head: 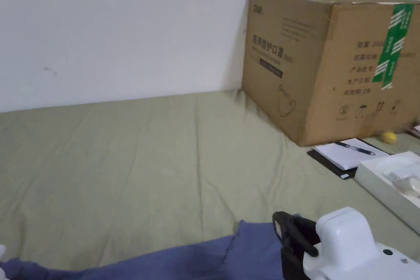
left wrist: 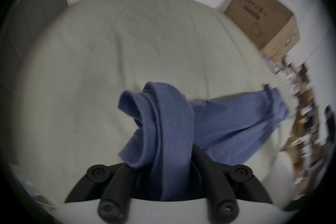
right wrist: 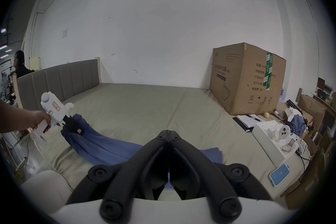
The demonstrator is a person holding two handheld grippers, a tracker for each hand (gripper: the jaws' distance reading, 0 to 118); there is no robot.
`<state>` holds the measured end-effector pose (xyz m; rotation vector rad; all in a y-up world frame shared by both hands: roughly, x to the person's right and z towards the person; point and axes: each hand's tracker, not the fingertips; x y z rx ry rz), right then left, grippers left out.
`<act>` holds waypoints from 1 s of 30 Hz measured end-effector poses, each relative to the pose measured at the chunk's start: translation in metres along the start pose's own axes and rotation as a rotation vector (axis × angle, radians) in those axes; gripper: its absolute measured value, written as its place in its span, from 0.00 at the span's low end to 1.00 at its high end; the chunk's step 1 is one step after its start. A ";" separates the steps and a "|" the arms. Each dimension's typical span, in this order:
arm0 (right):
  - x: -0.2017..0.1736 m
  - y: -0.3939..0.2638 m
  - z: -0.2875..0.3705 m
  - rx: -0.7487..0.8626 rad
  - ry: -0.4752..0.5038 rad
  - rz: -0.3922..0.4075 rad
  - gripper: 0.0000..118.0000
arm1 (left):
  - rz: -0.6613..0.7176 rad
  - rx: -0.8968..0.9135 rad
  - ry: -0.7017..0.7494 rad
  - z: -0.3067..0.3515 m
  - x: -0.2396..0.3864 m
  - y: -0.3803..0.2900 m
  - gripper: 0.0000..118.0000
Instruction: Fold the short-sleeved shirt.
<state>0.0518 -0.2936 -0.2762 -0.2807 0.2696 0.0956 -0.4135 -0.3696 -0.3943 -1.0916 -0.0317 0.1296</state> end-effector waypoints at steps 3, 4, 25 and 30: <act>0.009 -0.008 0.008 -0.004 -0.014 -0.015 0.00 | -0.193 -0.033 0.255 0.002 0.038 0.002 0.02; 0.012 -0.010 0.009 -0.007 -0.017 -0.021 0.00 | -0.221 -0.044 0.261 -0.001 0.044 0.003 0.02; 0.039 -0.020 0.009 -0.053 -0.021 -0.110 0.00 | 0.182 0.051 -0.529 -0.010 0.152 0.045 0.86; 0.041 -0.019 0.004 -0.053 -0.010 -0.134 0.00 | -0.069 0.060 -0.182 -0.015 0.156 0.029 0.65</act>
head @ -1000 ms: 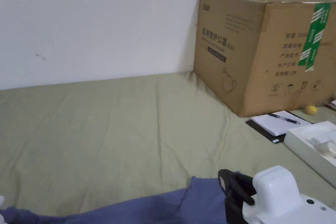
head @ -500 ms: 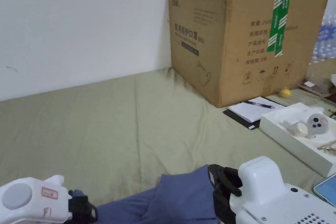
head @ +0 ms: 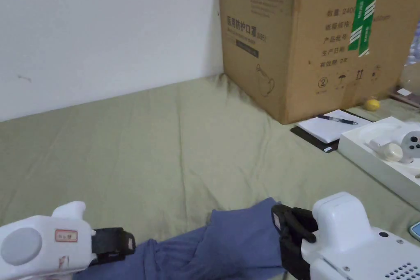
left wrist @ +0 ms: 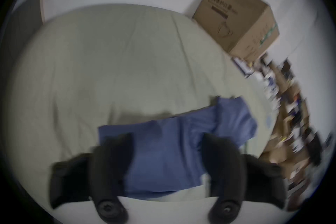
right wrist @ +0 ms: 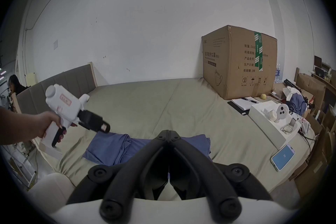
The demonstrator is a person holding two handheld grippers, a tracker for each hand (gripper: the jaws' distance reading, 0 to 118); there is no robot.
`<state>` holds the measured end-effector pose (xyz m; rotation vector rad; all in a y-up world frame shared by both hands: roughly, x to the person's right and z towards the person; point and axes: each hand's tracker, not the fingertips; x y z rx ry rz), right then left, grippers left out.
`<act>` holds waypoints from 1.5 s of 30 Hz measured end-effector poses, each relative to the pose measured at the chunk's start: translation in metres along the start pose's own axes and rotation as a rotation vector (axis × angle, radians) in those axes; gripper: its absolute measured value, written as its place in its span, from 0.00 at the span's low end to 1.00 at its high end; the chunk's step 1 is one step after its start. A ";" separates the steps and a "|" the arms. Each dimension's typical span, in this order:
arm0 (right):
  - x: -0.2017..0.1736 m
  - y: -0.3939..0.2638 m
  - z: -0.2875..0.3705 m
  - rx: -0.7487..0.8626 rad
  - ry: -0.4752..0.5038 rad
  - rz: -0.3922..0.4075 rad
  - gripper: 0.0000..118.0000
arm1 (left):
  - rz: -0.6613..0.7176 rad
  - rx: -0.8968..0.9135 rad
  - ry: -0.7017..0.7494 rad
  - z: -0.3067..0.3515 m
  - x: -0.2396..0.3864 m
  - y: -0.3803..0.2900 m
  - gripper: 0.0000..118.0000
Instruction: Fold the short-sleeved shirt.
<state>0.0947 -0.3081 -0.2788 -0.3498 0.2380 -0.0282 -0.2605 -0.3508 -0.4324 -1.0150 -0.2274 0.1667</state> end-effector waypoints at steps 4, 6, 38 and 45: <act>0.000 0.000 -0.002 -0.006 0.004 -0.019 0.00 | -0.142 -0.079 0.089 -0.035 0.008 -0.013 0.00; -0.001 -0.001 -0.003 -0.009 0.004 -0.021 0.00 | -0.169 -0.117 0.065 -0.053 0.018 -0.019 0.00; -0.024 0.010 -0.020 -0.051 0.026 0.004 0.00 | 0.375 -0.017 -0.574 0.016 -0.134 -0.044 0.99; -0.035 0.013 -0.030 -0.077 0.048 0.040 0.00 | 0.587 -0.181 -0.630 -0.042 -0.171 -0.058 1.00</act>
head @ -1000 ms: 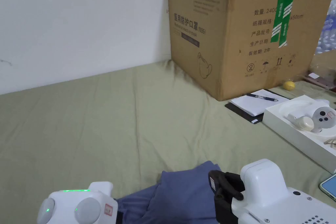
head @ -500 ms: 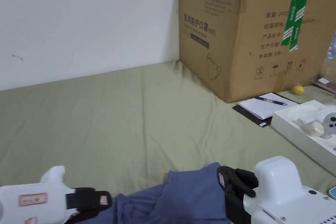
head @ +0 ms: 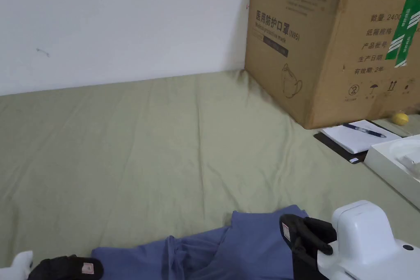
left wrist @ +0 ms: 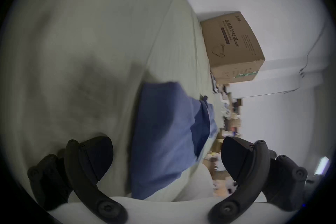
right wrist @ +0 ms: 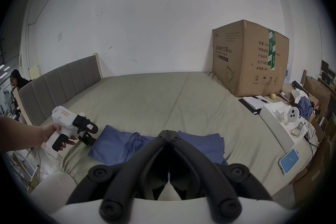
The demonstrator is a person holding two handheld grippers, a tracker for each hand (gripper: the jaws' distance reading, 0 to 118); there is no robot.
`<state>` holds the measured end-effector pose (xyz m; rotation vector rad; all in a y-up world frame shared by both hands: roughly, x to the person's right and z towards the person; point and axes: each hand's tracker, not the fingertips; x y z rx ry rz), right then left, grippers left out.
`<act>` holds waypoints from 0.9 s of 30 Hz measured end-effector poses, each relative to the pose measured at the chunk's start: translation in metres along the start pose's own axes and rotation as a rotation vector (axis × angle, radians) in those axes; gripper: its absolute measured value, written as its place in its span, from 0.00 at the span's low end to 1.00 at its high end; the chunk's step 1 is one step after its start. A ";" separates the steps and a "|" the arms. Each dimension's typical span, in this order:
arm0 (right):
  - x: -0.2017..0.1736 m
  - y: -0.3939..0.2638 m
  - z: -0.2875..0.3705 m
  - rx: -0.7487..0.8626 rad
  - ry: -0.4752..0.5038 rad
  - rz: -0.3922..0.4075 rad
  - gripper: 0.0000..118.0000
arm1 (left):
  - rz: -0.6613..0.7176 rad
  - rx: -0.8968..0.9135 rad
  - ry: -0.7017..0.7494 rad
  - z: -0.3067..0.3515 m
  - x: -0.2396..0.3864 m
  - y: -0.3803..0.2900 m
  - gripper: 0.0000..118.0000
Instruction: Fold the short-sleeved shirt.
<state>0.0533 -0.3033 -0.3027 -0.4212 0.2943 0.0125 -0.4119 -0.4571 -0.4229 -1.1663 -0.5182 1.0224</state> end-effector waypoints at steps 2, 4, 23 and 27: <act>-0.001 0.001 -0.003 -0.007 0.002 0.007 0.00 | 0.005 -0.011 -0.110 -0.013 -0.011 0.001 1.00; -0.001 0.000 -0.006 -0.020 0.003 0.011 0.00 | -0.013 0.008 -0.224 -0.020 -0.015 0.007 1.00; 0.002 -0.002 0.003 -0.025 0.026 -0.032 0.00 | -0.328 0.091 0.371 0.012 0.101 -0.022 0.04; 0.006 -0.004 0.009 -0.010 0.049 -0.082 0.00 | -0.479 0.139 0.758 0.062 0.136 -0.036 0.04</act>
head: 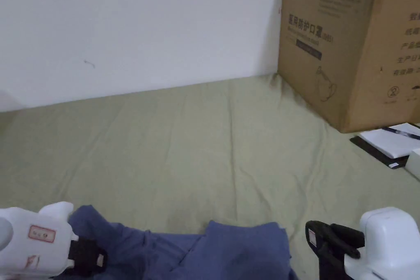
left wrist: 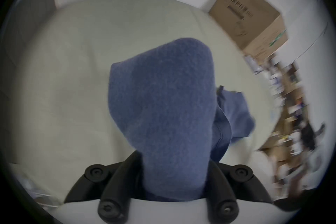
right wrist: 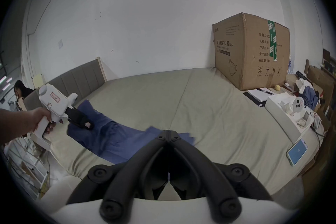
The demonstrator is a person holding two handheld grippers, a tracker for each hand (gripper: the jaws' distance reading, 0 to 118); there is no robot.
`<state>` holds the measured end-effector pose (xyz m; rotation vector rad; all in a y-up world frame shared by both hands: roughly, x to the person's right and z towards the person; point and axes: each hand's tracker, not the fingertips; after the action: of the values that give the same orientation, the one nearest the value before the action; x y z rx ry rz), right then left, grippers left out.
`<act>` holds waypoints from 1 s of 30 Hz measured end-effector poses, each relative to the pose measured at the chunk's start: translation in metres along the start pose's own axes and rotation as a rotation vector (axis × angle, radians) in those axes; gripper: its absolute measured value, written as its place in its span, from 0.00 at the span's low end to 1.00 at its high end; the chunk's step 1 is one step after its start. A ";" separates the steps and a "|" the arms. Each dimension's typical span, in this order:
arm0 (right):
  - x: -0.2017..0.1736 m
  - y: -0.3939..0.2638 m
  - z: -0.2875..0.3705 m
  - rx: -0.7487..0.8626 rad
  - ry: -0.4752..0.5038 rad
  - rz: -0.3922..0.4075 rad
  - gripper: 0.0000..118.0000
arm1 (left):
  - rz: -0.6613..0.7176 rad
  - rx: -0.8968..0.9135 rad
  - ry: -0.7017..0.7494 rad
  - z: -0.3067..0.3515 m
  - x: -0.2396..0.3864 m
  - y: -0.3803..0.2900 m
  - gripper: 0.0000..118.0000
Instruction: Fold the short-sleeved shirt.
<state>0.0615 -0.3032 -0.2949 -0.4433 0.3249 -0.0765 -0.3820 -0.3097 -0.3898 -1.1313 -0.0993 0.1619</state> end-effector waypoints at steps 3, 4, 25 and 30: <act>0.002 -0.004 0.003 0.003 0.017 -0.026 0.00 | -0.163 -0.006 0.375 0.013 0.008 0.000 0.04; 0.003 -0.005 0.004 0.002 0.020 -0.031 0.00 | -0.206 0.003 0.441 0.011 0.011 -0.002 0.04; 0.024 -0.017 0.000 -0.057 0.001 -0.095 0.00 | 0.117 0.065 -0.361 -0.046 0.119 0.028 0.94; 0.024 -0.015 -0.005 -0.050 0.008 -0.108 0.00 | -0.174 0.137 -0.068 -0.042 0.119 0.012 0.59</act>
<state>0.0829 -0.3226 -0.2996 -0.5099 0.3107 -0.1761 -0.2589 -0.3212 -0.4188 -0.9761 -0.2429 0.0511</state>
